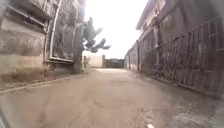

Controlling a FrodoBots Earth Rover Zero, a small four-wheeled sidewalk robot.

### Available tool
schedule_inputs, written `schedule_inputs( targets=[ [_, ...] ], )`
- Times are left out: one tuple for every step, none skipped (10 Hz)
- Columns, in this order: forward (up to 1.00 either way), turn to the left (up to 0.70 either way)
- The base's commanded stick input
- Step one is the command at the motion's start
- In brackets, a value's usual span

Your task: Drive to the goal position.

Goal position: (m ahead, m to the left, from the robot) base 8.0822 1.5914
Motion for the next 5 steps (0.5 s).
schedule_inputs(
  targets=[
    [0.3, 0.0],
    [0.3, 0.0],
    [0.3, 0.0],
    [0.3, 0.0],
    [0.3, 0.0]
  ],
)
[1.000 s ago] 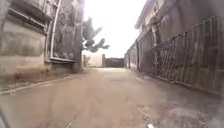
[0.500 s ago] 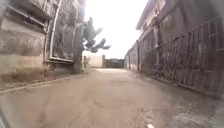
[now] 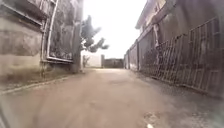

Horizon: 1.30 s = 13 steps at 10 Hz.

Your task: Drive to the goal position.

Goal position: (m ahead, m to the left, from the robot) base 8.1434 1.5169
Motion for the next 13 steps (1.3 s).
schedule_inputs(
  targets=[
    [0.3, 0.0],
    [0.3, 0.0],
    [0.3, 0.0],
    [0.3, 0.0],
    [0.3, 0.0],
    [0.3, 0.0],
    [0.3, 0.0],
    [0.3, 0.0],
    [0.3, 0.0],
    [0.3, 0.0],
    [0.3, 0.0],
    [0.3, 0.0],
    [0.3, 0.0]
  ],
)
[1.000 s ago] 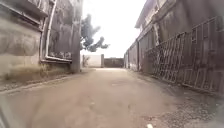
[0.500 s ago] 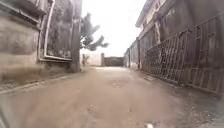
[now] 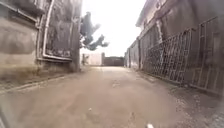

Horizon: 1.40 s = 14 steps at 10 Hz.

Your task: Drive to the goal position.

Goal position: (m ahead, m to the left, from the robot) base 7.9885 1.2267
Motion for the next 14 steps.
schedule_inputs(
  targets=[
    [0.3, 0.0],
    [0.3, 0.0],
    [0.3, 0.0],
    [0.3, 0.0],
    [0.3, 0.0],
    [0.3, 0.0],
    [0.3, 0.0],
    [0.3, 0.0],
    [0.3, 0.0],
    [0.3, 0.0],
    [0.3, 0.0],
    [0.3, 0.0],
    [0.3, 0.0],
    [0.3, 0.0]
  ],
)
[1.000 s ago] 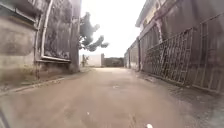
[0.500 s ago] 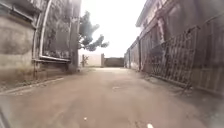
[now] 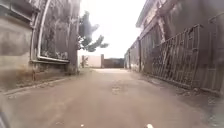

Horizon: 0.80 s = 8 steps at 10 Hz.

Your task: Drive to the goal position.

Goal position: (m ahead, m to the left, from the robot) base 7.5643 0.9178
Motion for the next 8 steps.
schedule_inputs(
  targets=[
    [0.3, 0.0],
    [0.3, 0.0],
    [0.3, 0.0],
    [0.3, 0.0],
    [0.3, 0.0],
    [0.3, 0.0],
    [0.3, 0.0],
    [0.3, 0.0]
  ],
)
